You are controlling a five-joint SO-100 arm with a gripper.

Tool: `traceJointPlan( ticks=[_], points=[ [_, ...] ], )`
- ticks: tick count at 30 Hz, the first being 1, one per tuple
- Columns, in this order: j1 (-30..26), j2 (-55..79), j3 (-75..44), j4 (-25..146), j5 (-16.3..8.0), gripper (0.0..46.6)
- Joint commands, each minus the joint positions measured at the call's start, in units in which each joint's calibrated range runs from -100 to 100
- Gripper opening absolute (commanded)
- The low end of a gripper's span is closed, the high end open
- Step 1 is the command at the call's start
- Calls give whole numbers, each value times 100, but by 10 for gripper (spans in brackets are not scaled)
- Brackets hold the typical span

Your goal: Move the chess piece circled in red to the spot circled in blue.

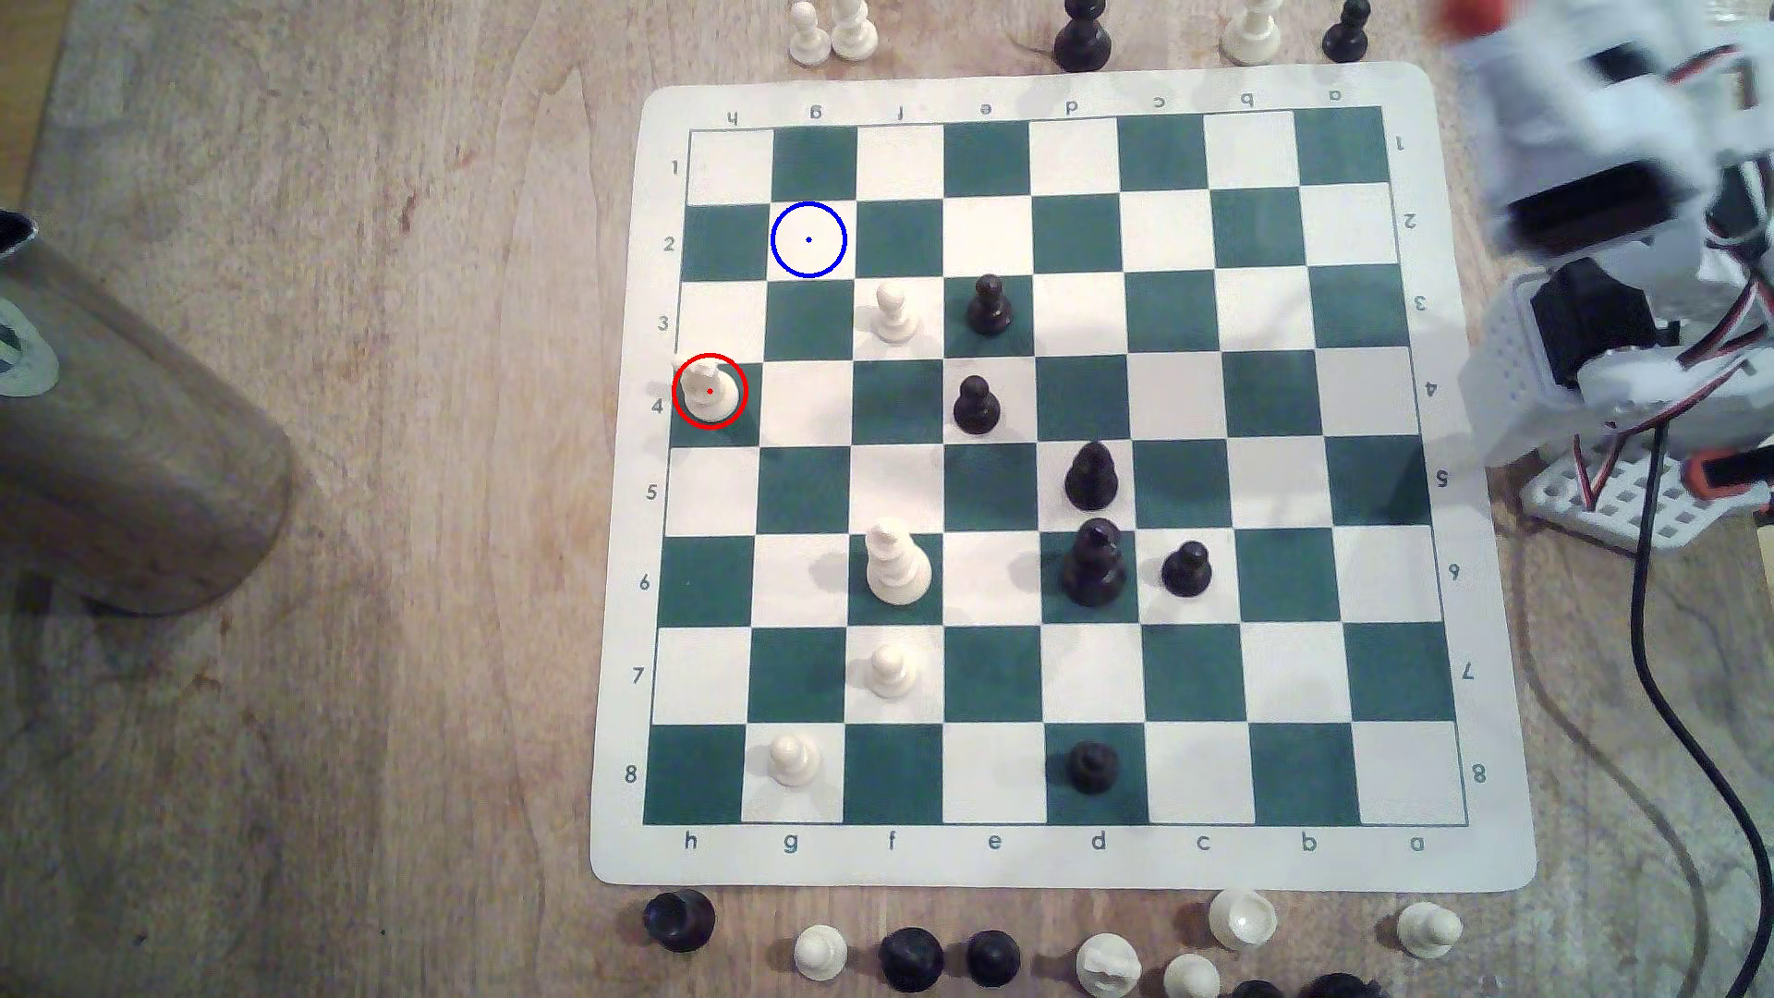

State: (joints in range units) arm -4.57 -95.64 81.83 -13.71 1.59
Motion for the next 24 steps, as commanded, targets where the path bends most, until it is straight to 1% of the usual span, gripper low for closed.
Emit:
traceJointPlan(
  ticks=[1, 4, 5, 7, 10, 13, 17, 19, 21, 24],
  points=[
    [180, -11, -949, 2484, 10, 2],
    [328, 133, -1157, 3352, -15, 2],
    [383, 396, -1311, 3688, -20, 2],
    [375, 753, -1429, 3721, -24, 2],
    [406, 1330, -1638, 4049, -29, 45],
    [422, 1568, -1647, 4073, -24, 84],
    [281, 2323, -2028, 3975, -10, 93],
    [187, 2858, -2390, 4000, -10, 126],
    [172, 3155, -2553, 4016, -10, 136],
    [234, 3817, -3106, 4434, -107, 139]
  ],
)
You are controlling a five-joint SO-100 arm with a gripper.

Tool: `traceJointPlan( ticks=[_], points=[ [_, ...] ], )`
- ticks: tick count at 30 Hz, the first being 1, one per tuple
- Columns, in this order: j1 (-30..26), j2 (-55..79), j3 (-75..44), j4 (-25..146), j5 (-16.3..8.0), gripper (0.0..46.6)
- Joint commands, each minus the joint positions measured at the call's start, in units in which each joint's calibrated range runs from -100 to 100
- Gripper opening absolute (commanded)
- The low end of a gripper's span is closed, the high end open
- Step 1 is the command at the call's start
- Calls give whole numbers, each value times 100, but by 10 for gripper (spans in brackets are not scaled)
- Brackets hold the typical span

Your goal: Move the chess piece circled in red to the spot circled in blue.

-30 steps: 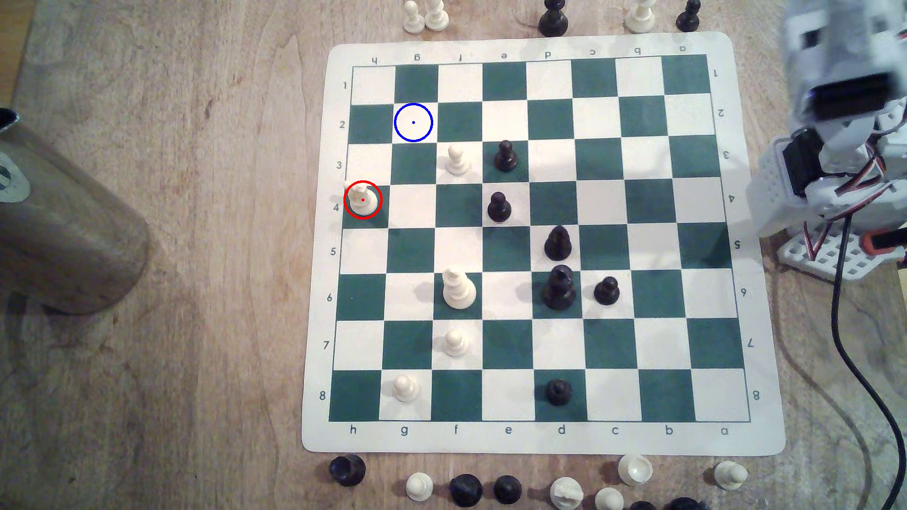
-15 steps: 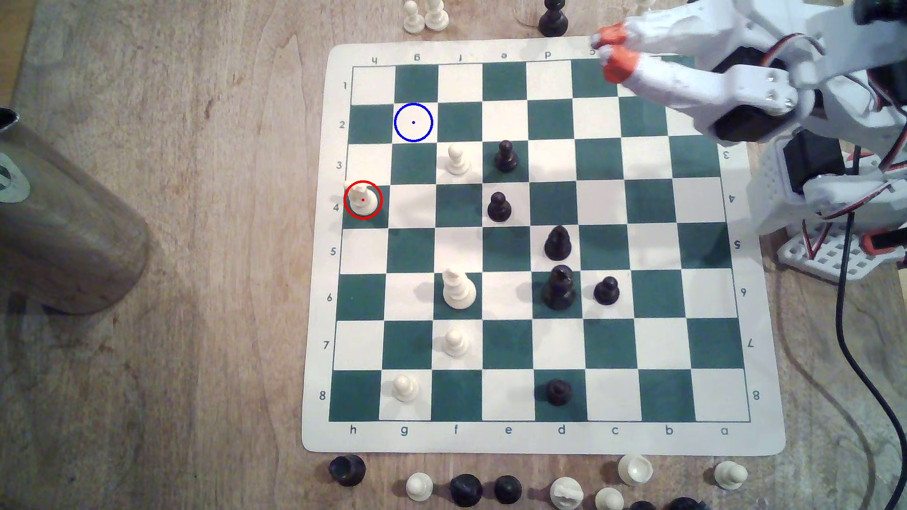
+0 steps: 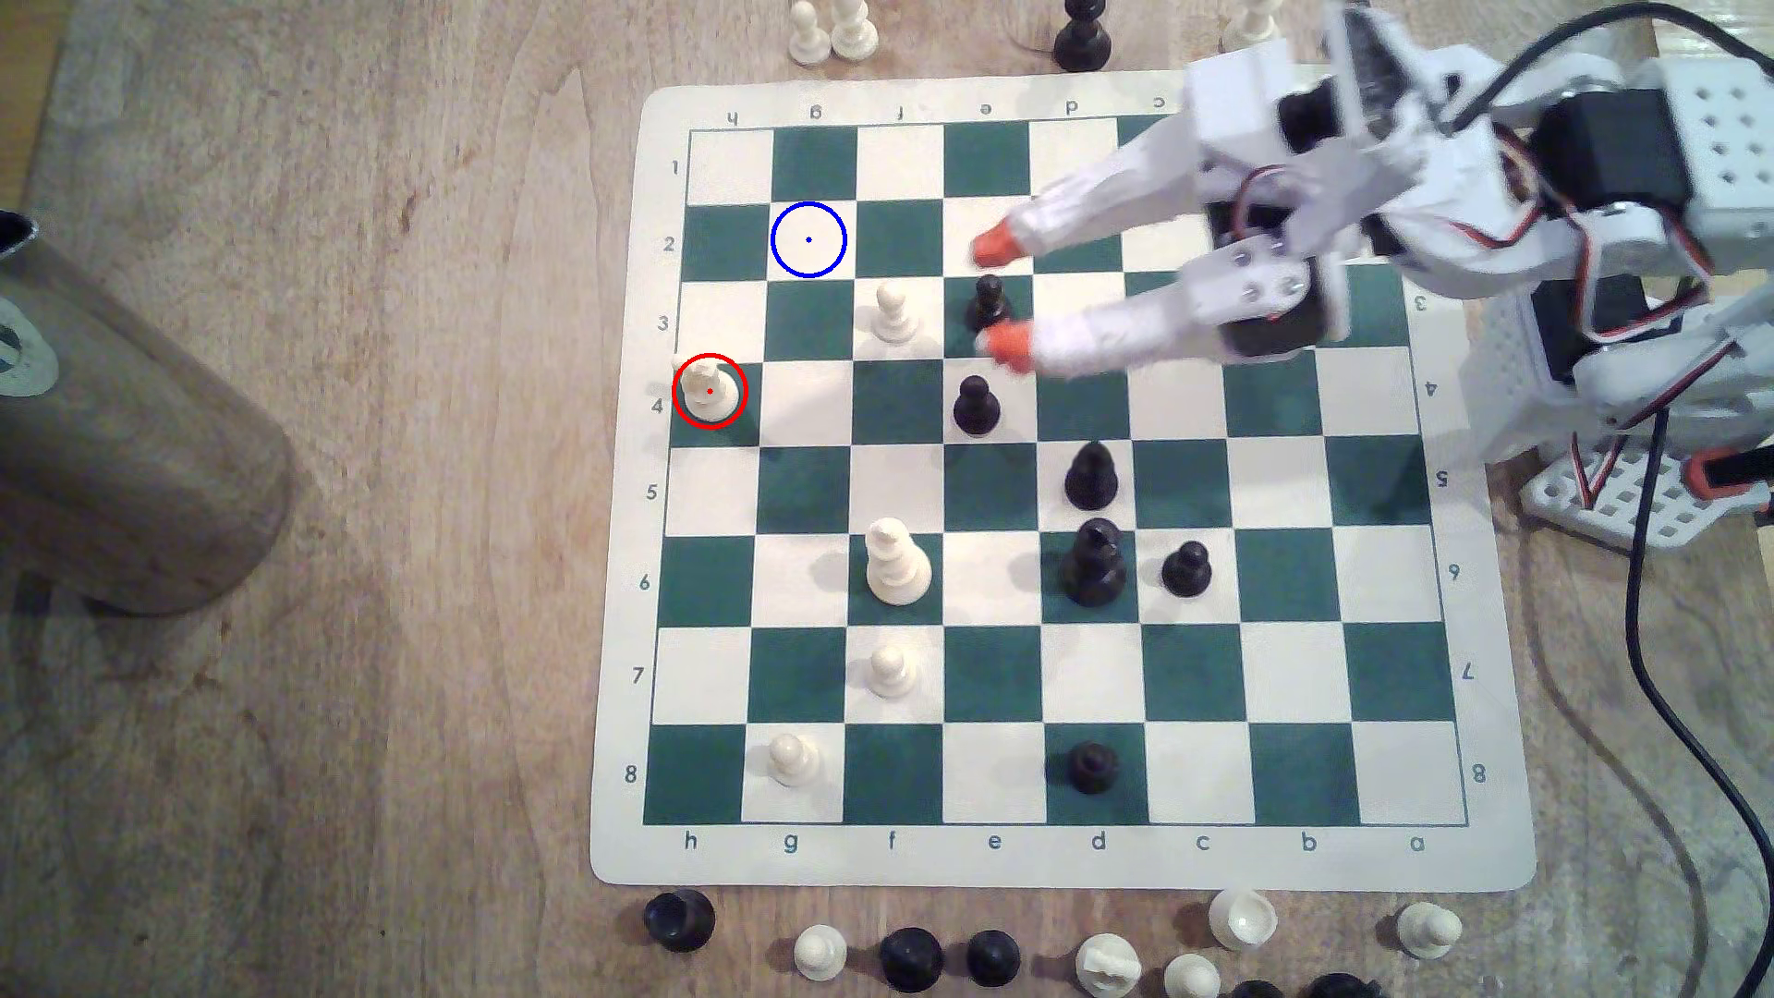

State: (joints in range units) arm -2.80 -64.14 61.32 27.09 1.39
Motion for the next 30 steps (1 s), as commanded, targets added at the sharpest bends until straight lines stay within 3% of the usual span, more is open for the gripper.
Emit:
traceJointPlan(
  ticks=[1, 7, 13, 30],
  points=[
    [81, 769, -1155, 395, -142, 139],
    [49, 1567, -2152, 837, -317, 140],
    [167, 3969, -4962, 2090, -772, 142],
    [628, 6601, -6812, 2156, -777, 156]
  ],
)
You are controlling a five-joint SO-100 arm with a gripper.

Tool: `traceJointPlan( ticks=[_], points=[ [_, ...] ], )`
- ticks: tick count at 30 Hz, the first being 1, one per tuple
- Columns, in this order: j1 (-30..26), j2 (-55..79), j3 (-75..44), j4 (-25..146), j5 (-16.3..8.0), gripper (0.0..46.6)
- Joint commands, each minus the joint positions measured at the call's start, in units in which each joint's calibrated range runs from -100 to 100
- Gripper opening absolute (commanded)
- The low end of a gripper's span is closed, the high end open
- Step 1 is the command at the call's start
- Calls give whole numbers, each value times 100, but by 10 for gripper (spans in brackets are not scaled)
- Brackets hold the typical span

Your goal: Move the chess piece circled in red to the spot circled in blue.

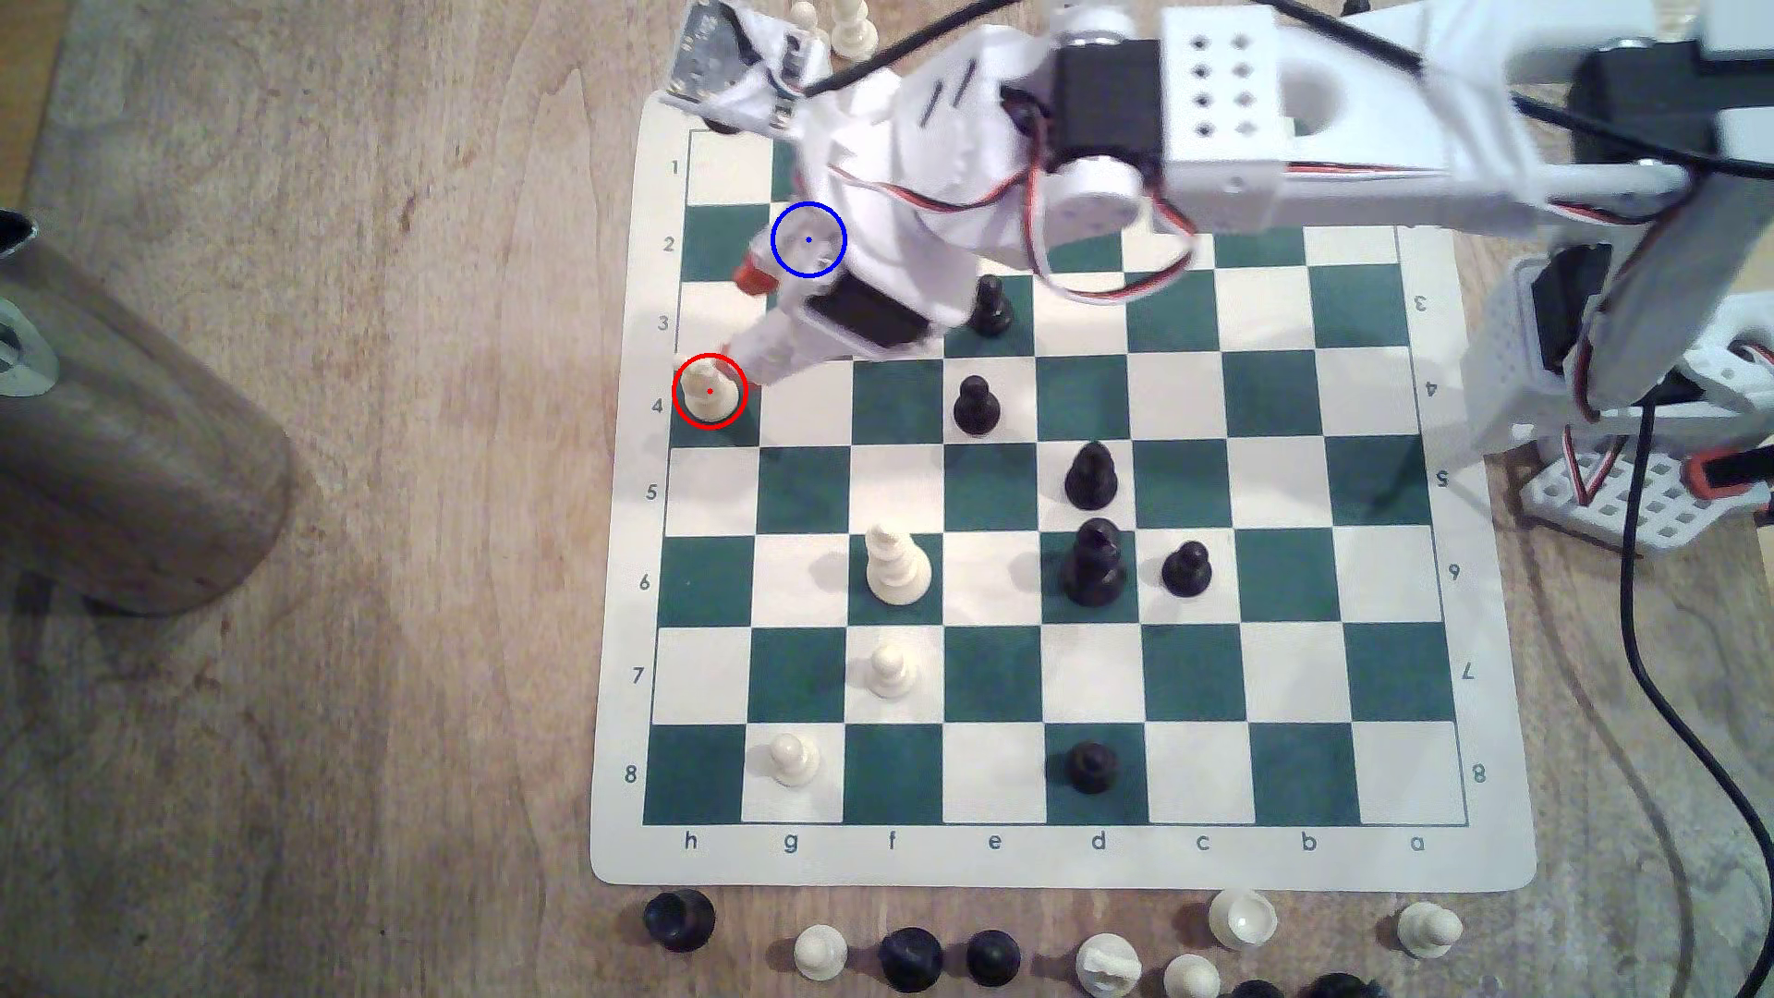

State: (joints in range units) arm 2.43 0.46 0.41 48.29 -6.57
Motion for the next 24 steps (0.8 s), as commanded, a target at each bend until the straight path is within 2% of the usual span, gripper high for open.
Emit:
traceJointPlan(
  ticks=[1, 10, 24],
  points=[
    [120, 234, -775, 36, 20, 157],
    [269, 1134, -1138, -316, 29, 169],
    [269, 1728, -1228, -1004, -20, 175]
  ],
)
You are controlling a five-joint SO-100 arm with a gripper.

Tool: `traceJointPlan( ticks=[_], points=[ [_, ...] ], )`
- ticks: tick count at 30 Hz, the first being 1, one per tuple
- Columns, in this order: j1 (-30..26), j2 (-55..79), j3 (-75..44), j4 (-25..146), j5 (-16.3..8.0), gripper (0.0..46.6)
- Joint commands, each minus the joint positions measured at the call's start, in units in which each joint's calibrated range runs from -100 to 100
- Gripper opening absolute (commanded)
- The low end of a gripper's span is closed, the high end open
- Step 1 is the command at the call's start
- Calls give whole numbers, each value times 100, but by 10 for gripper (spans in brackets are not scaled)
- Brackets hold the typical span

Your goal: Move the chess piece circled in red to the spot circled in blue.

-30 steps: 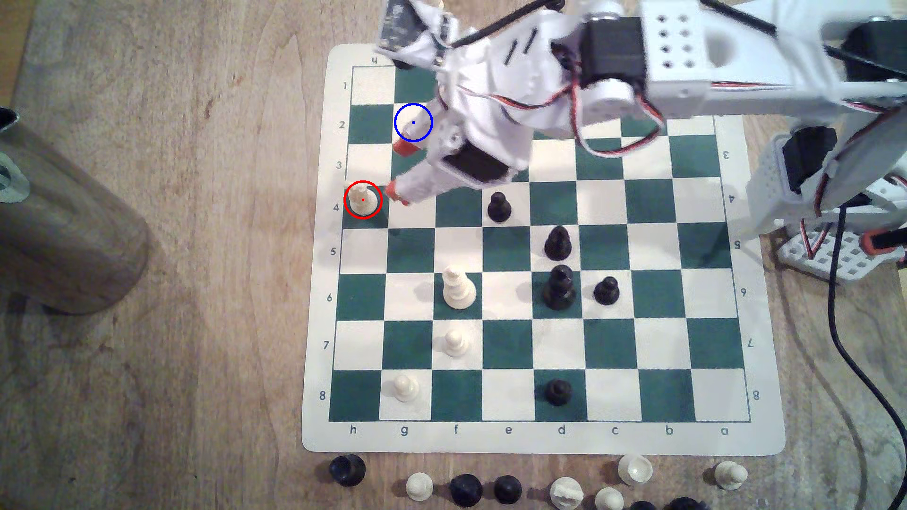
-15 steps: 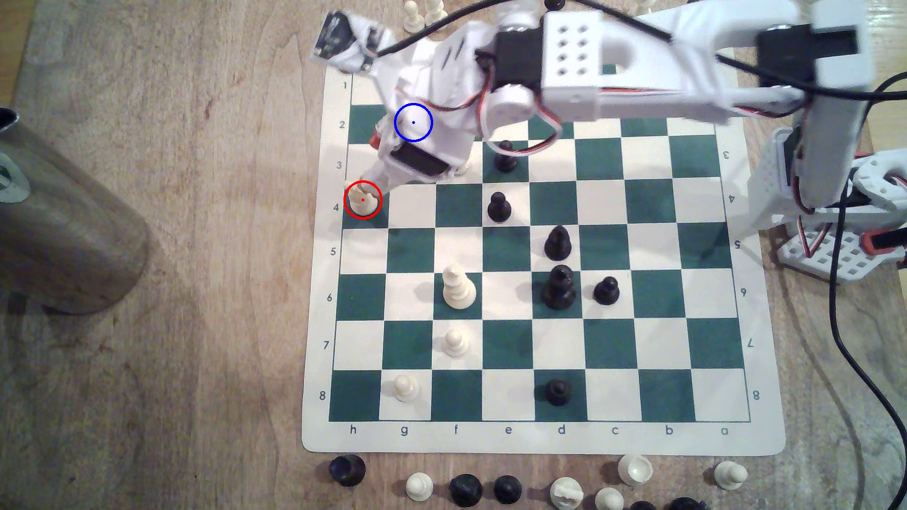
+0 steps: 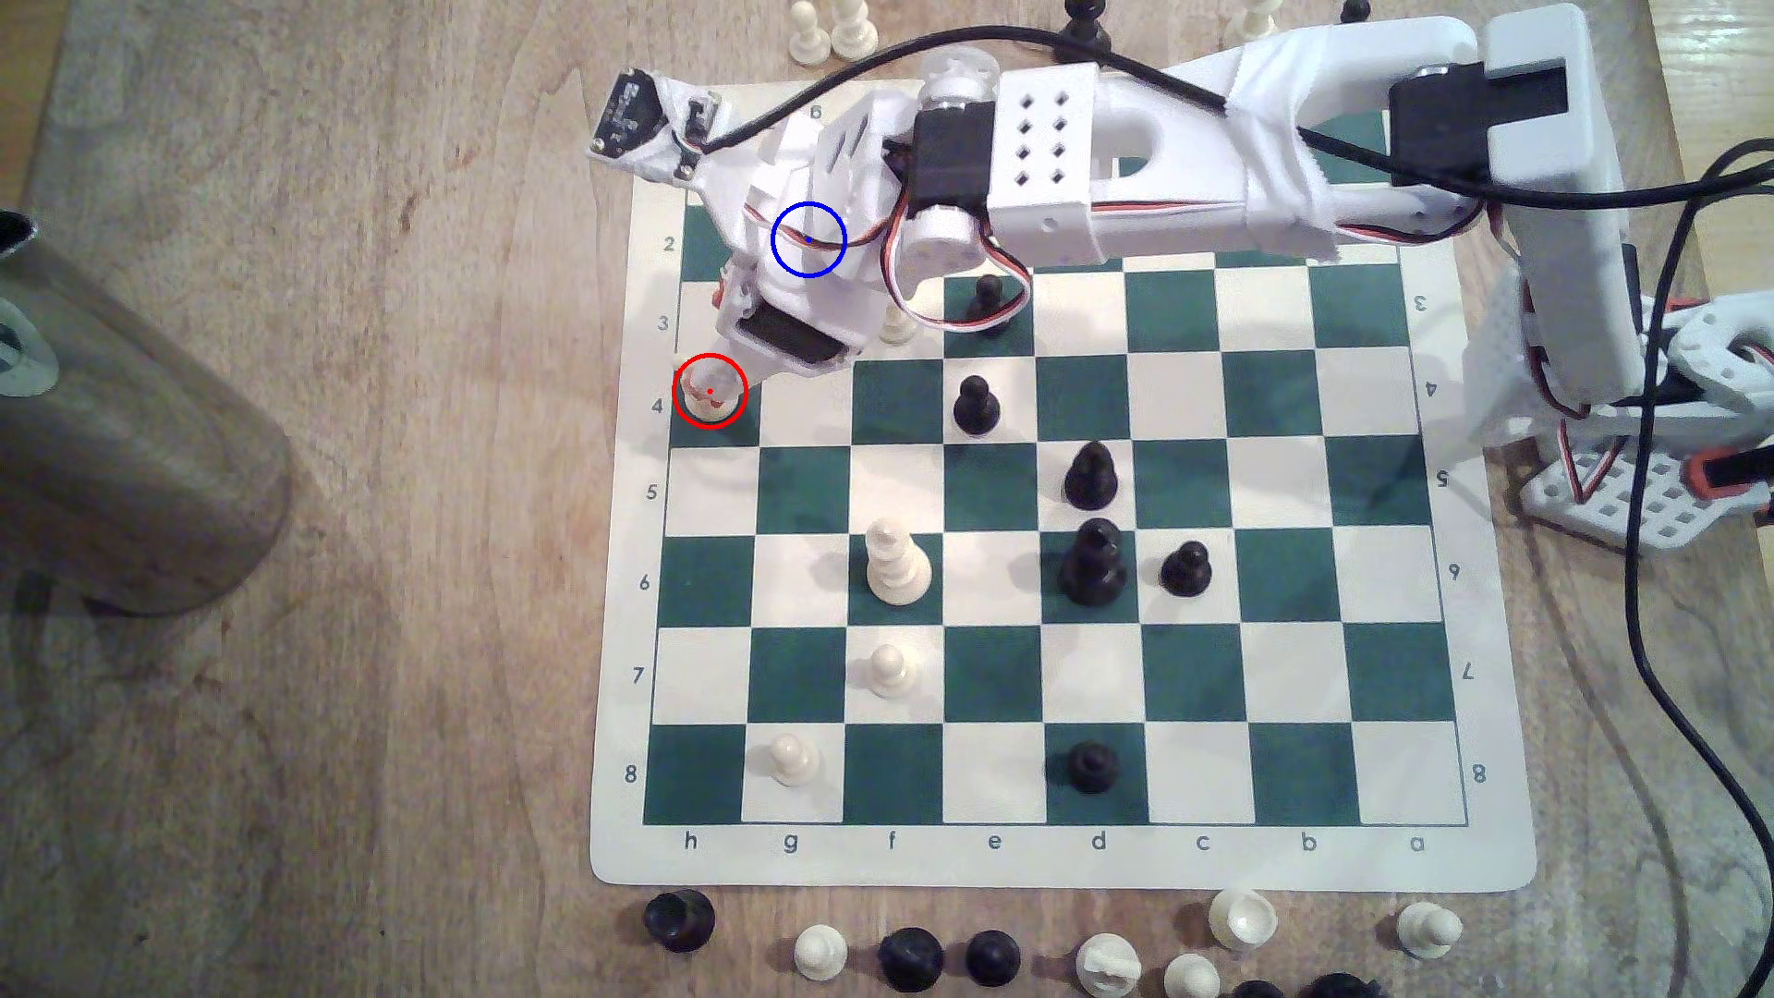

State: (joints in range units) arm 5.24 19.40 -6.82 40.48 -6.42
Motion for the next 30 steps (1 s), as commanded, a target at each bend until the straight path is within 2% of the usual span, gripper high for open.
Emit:
traceJointPlan(
  ticks=[1, 16, 30],
  points=[
    [-19, -123, -505, -264, -34, 174],
    [-43, 624, -1049, -624, -78, 165],
    [-121, 726, -995, -502, -83, 148]
  ],
)
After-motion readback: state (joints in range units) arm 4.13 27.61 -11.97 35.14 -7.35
